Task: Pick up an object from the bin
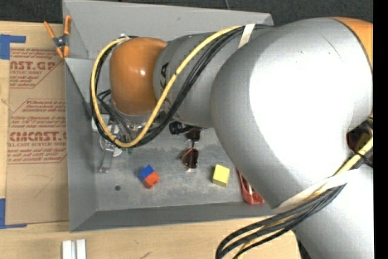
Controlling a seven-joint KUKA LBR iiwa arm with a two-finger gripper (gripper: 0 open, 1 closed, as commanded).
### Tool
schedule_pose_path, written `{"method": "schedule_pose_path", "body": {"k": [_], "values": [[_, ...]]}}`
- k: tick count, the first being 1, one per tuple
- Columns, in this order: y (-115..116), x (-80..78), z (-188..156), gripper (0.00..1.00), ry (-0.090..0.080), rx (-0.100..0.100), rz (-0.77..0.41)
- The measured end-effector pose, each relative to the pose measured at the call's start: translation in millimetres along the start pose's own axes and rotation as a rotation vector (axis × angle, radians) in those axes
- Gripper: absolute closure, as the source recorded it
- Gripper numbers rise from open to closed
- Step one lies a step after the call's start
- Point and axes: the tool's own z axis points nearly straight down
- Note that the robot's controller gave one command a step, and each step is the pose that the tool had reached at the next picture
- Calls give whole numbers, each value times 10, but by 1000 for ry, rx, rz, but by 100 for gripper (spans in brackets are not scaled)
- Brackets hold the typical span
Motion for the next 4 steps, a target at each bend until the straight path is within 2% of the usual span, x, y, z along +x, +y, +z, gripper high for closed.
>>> {"method": "schedule_pose_path", "body": {"k": [1, 4], "values": [[21, -42, 249, 100, -19, -11, -2], [7, 2, 100, 100, -8, -6, -4]]}}
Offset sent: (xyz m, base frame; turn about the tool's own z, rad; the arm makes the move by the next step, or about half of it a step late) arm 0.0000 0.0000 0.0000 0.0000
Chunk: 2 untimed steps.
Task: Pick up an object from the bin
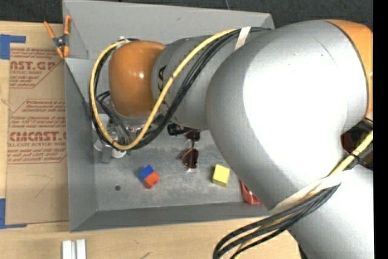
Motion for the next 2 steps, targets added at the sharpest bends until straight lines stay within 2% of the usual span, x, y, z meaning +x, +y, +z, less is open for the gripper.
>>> {"method": "schedule_pose_path", "body": {"k": [2], "values": [[7, -3, -123, 100, -1, -2, 0]]}}
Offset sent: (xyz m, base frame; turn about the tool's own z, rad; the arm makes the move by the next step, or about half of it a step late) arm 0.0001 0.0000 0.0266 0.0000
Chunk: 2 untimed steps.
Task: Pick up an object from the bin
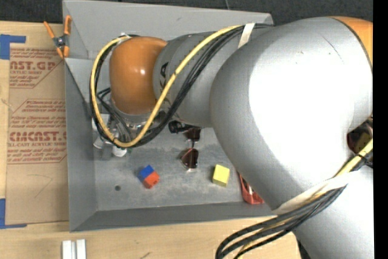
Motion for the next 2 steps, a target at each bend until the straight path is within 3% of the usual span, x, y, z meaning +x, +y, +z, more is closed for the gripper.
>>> {"method": "schedule_pose_path", "body": {"k": [2], "values": [[-2, 12, -242, 100, 5, 3, -1]]}}
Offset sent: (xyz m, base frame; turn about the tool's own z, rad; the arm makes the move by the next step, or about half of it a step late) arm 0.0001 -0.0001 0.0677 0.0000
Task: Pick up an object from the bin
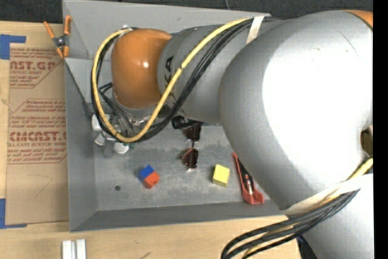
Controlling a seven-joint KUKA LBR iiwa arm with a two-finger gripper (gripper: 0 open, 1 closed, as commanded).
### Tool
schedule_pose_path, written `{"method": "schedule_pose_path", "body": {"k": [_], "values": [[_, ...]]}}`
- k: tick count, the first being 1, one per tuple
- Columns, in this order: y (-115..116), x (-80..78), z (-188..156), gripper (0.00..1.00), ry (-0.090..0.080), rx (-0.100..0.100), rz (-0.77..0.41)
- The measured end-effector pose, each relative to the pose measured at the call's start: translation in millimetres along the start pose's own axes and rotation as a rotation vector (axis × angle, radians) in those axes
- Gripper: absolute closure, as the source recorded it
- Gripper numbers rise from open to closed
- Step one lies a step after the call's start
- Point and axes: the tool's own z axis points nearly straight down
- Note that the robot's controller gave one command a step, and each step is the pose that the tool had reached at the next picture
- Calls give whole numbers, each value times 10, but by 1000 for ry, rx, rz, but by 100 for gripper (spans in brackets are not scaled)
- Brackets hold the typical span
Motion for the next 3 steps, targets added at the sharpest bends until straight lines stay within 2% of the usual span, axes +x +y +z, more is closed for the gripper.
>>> {"method": "schedule_pose_path", "body": {"k": [1, 3], "values": [[1, 3, -202, 100, 2, 1, 0], [16, -15, -617, 100, -5, -3, 0]]}}
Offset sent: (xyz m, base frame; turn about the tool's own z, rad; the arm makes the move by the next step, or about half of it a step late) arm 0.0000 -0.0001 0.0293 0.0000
